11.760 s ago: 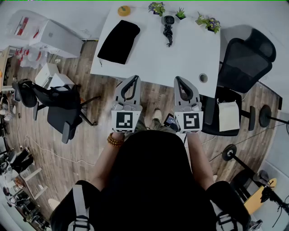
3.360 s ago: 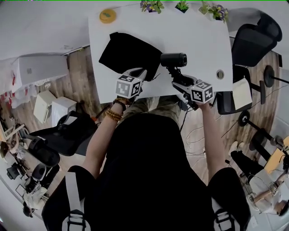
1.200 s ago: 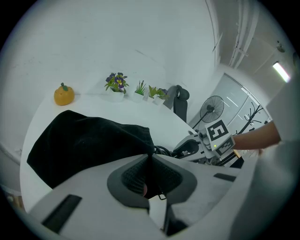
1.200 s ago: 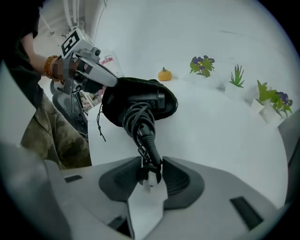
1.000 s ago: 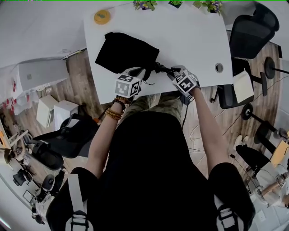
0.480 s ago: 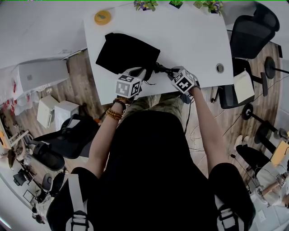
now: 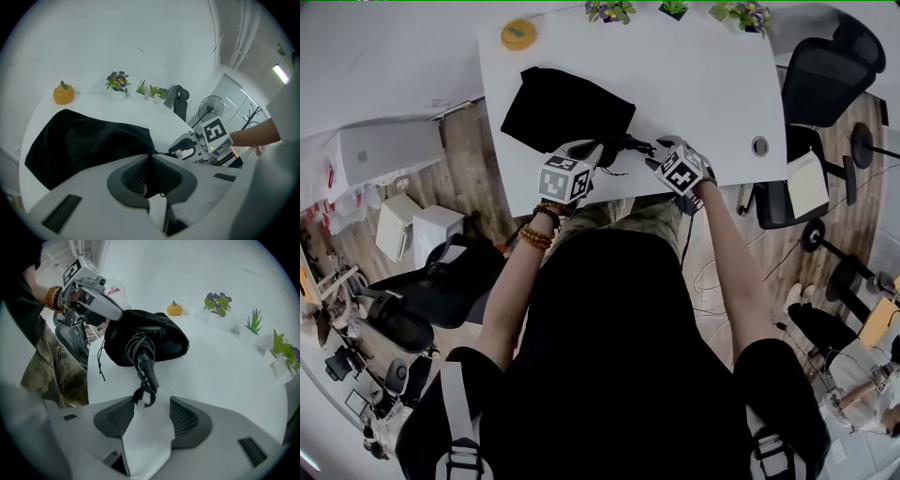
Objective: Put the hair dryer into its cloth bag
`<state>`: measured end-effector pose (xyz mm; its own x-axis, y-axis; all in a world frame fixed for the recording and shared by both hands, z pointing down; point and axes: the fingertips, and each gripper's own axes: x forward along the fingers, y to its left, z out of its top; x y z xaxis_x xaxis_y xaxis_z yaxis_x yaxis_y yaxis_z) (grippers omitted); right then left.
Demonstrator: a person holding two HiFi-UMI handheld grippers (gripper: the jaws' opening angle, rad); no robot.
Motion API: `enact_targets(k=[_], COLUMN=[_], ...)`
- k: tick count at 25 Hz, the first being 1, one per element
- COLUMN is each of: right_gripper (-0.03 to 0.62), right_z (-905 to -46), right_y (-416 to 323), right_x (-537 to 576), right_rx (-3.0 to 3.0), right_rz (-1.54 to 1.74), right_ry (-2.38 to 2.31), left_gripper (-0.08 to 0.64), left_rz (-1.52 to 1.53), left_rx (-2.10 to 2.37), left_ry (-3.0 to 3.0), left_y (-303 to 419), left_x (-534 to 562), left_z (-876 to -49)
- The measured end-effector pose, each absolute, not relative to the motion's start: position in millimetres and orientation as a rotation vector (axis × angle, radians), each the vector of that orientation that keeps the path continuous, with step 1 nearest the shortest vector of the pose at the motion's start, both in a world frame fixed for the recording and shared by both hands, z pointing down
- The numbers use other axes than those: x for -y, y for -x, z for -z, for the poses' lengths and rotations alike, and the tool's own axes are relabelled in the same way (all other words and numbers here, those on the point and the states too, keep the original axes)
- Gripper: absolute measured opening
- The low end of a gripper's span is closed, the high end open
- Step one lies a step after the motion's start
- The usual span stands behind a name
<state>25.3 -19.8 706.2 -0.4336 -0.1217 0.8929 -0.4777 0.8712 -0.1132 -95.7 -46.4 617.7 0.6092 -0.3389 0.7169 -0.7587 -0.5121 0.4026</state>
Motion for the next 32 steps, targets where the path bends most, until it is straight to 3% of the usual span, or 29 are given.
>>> enact_targets(k=[3, 5, 13, 17, 19, 24, 32], right_gripper=[0.229, 0.133, 0.136, 0.236, 0.239, 0.111, 0.104], right_z=[-710.1, -707.1, -682.5, -686.4, -697.0, -704.6, -688.1], right_y=[-27.8, -20.5, 20.1, 16.5, 7.7, 17.7, 56.1], right_x=[20.1, 16.9, 23.9, 18.1, 16.8, 12.7, 33.4], right_rx=[1.988, 1.997, 2.099, 2.079, 2.039, 2.003, 2.085], right_rz=[-0.426, -0.409, -0.397, -0.400, -0.410, -0.335, -0.381], right_ry=[-0.426, -0.386, -0.373, -0.307, -0.305, -0.236, -0.328], left_gripper=[0.041, 0.043, 0.041, 0.041, 0.041, 0.041, 0.041], left_rz=[-0.744, -0.739, -0.741, -0.742, -0.742, -0.729, -0.712], left_rx=[0.865, 0.861, 0.830, 0.830, 0.832, 0.833, 0.809], left_ry=[-2.104, -2.104, -2.117, -2.119, -2.116, -2.117, -2.126], left_y=[96.5, 93.6, 81.3, 84.0, 85.5, 83.9, 79.6], left_x=[46.1, 46.1, 44.9, 44.5, 43.3, 43.0, 40.8], left_z=[-620.4, -621.1, -621.8, -621.6, -622.0, -620.7, -619.9])
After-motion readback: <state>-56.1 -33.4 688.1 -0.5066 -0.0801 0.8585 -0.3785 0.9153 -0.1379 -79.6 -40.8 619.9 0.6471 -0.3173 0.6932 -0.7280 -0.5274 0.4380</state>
